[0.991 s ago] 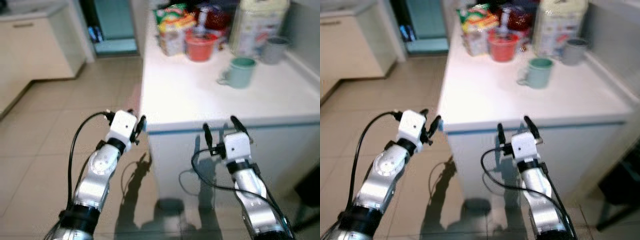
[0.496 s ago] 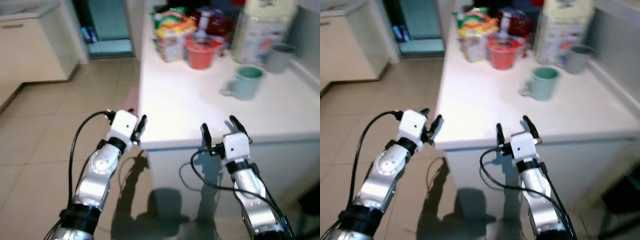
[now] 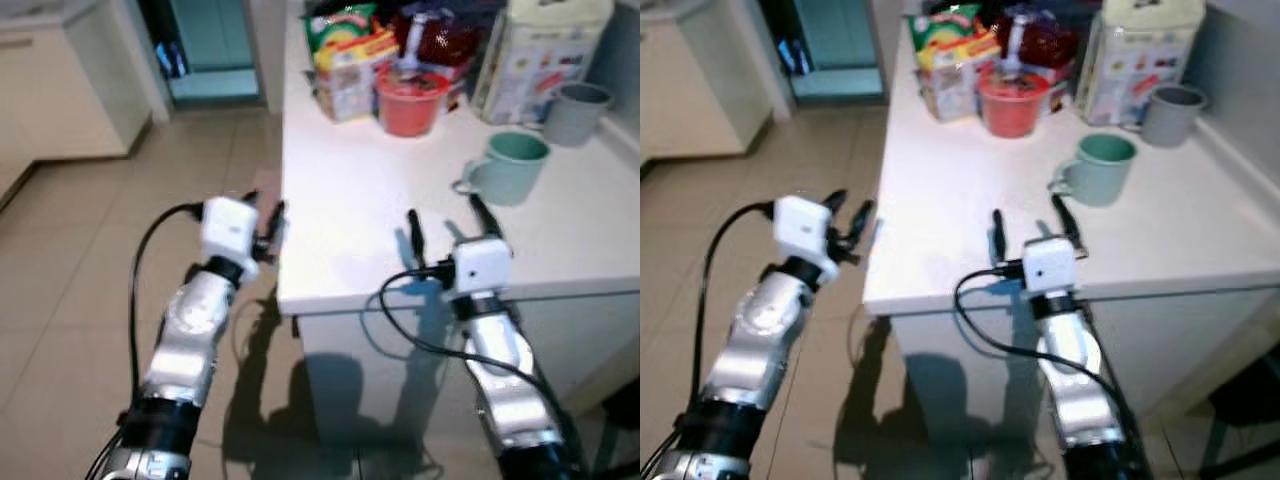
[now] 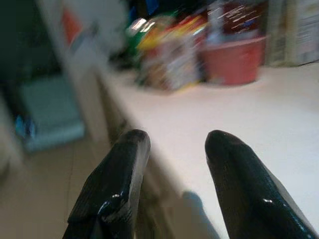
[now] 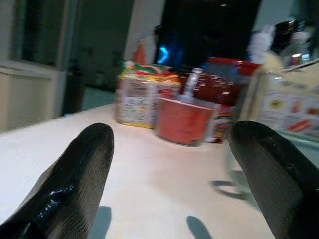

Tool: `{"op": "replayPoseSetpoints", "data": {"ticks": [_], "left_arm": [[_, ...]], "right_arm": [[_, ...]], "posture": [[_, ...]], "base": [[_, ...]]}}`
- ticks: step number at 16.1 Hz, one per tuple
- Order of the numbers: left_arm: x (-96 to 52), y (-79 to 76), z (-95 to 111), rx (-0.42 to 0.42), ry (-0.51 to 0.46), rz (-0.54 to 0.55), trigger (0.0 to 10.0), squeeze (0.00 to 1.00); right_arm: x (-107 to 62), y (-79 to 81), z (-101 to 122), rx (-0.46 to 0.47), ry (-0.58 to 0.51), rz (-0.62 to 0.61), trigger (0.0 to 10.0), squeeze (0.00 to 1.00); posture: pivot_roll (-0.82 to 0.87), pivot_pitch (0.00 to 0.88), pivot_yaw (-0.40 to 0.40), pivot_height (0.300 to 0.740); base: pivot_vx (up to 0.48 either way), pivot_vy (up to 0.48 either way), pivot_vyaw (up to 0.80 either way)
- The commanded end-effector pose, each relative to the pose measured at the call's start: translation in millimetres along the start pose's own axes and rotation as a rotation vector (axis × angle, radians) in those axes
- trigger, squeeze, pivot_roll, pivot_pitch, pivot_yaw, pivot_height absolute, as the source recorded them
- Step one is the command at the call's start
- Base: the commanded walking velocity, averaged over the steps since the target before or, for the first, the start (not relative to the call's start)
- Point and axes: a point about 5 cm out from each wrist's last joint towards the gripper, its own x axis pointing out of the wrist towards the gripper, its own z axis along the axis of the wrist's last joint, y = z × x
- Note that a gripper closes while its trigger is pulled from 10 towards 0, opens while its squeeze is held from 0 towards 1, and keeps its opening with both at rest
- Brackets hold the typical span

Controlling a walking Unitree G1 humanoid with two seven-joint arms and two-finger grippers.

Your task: Setting the table

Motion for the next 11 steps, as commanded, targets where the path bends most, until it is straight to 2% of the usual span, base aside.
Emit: {"op": "replayPoseSetpoints", "data": {"ticks": [1, 3, 5, 8, 9, 11], "left_arm": [[0.6, 9.0, -8, -0.124, 0.065, 0.049, 10.0, 0.0], [0.0, 16.6, -11, -0.183, 0.082, 0.096, 10.0, 0.0], [-1.0, 10.6, -5, -0.083, 0.042, 0.034, 10.0, 0.0], [4.0, 7.0, 4, -0.03, 0.015, -0.01, 10.0, 0.0], [9.0, -1.9, 18, 0.024, -0.042, -0.095, 10.0, 0.0], [11.6, -15.2, 27, 0.071, -0.082, -0.214, 10.0, 0.0]], "right_arm": [[2.3, 1.5, -2, 0.031, 0.024, 0.003, 10.0, 0.0], [2.2, 0.5, -2, 0.022, 0.026, 0.006, 10.0, 0.0], [0.7, 0.0, -3, 0.009, 0.026, 0.017, 10.0, 0.0], [1.6, -0.4, -1, 0.007, 0.019, 0.013, 10.0, 0.0], [3.0, -0.2, 1, 0.0, 0.009, 0.012, 10.0, 0.0], [2.2, 2.2, -2, -0.006, 0.033, 0.021, 10.0, 0.0]], "posture": [[0.02, 0.0, 0.077, 0.74], [0.01, 0.0, 0.074, 0.74], [0.01, 0.0, 0.073, 0.74], [0.01, 0.0, 0.075, 0.74], [0.01, 0.0, 0.077, 0.74], [0.01, 0.0, 0.079, 0.74]], "base": [[0.0, 0.0, 0.0], [0.0, 0.0, 0.0], [0.0, 0.0, 0.0], [0.0, 0.0, 0.0], [0.0, 0.0, 0.0], [0.0, 0.0, 0.0]]}}
